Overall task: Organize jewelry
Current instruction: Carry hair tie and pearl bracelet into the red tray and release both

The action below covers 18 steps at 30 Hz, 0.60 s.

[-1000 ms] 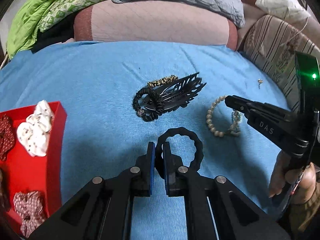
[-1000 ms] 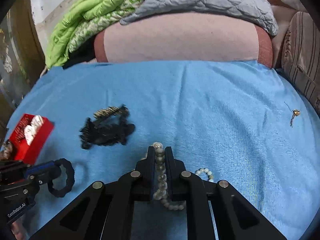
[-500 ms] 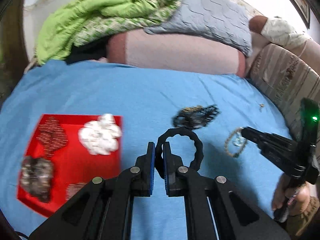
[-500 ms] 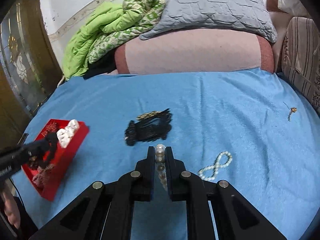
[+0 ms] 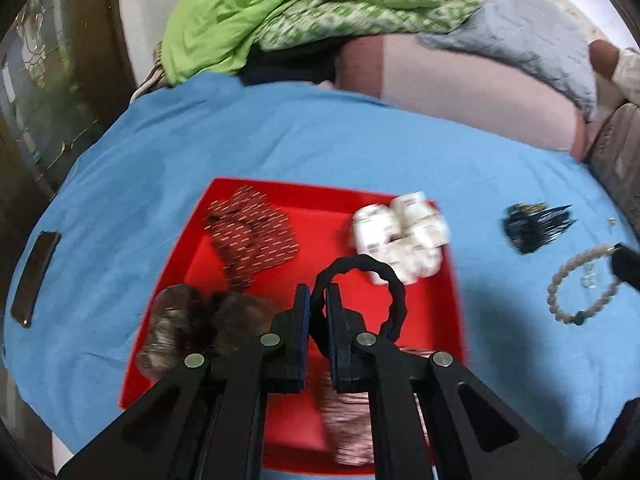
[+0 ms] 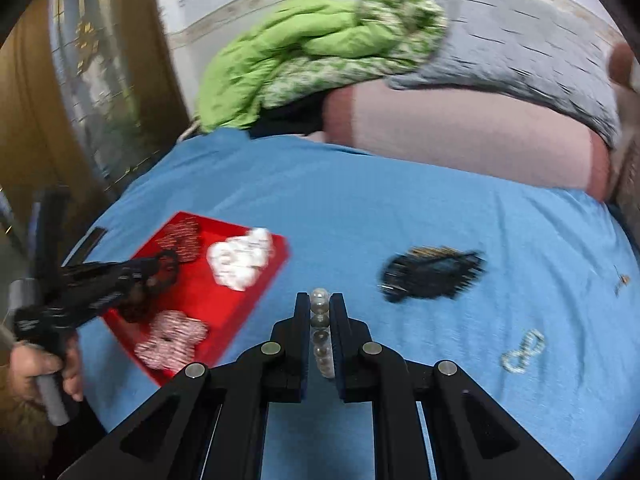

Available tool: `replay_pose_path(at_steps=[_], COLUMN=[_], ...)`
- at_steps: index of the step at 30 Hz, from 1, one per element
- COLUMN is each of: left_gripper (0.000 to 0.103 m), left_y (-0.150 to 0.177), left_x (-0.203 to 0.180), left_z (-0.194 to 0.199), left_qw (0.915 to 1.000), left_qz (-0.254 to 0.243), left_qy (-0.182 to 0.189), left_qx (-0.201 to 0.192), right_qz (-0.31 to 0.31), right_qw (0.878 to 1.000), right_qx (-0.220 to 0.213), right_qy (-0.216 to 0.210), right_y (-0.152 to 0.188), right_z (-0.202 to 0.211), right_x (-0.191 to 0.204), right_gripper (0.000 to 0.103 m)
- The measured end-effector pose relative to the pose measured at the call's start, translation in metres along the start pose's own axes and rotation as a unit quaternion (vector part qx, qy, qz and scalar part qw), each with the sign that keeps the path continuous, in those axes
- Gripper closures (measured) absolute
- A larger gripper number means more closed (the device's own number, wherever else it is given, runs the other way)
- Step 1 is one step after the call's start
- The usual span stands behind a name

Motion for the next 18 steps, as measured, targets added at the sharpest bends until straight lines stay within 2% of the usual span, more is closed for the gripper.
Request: replay_pose_path(at_steps=[3, 11, 14, 18], left_gripper=[0.096, 0.096, 0.096, 0.096], left_y=[0.006, 0.011, 0.013, 0.015], left_x=[0.015, 0.042, 0.047, 0.044], left_z=[-0.011, -0.041, -0.049, -0.054], left_qw=[0.9999, 0.9979, 0.9963, 0.9958], left_qz=[0.006, 0.056, 0.072, 0.072], left_qy=[-0.006, 0.014, 0.022, 0.031], left_qx=[0.007, 0.031, 0.04, 0.048], right_qz=[0.008, 0.016, -0.01, -0.027], right_qw=[1.0, 0.996, 0.994, 0.991], right_qx=[0.008, 0.035, 0.052, 0.098], right_qy=[-0.024, -0.08, -0.094, -0.081], right_y=[-0.005, -0.014, -0.008, 0.016], right_z=[-0.014, -0.07, -0.094, -0.132], right_x=[0.03, 0.106, 0.113, 0.106], right_gripper=[0.092, 0.092, 0.092, 0.092])
Point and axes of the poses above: each gripper's, at about its wrist camera, not at the fingertips, and z roughly against the way its jaws point, x to its left, y to its underside, the point moved 6 cm from there along -z, roughly the way its jaws point, and after that the axes turned 9 degrees about -x, right-handed, at the moved point
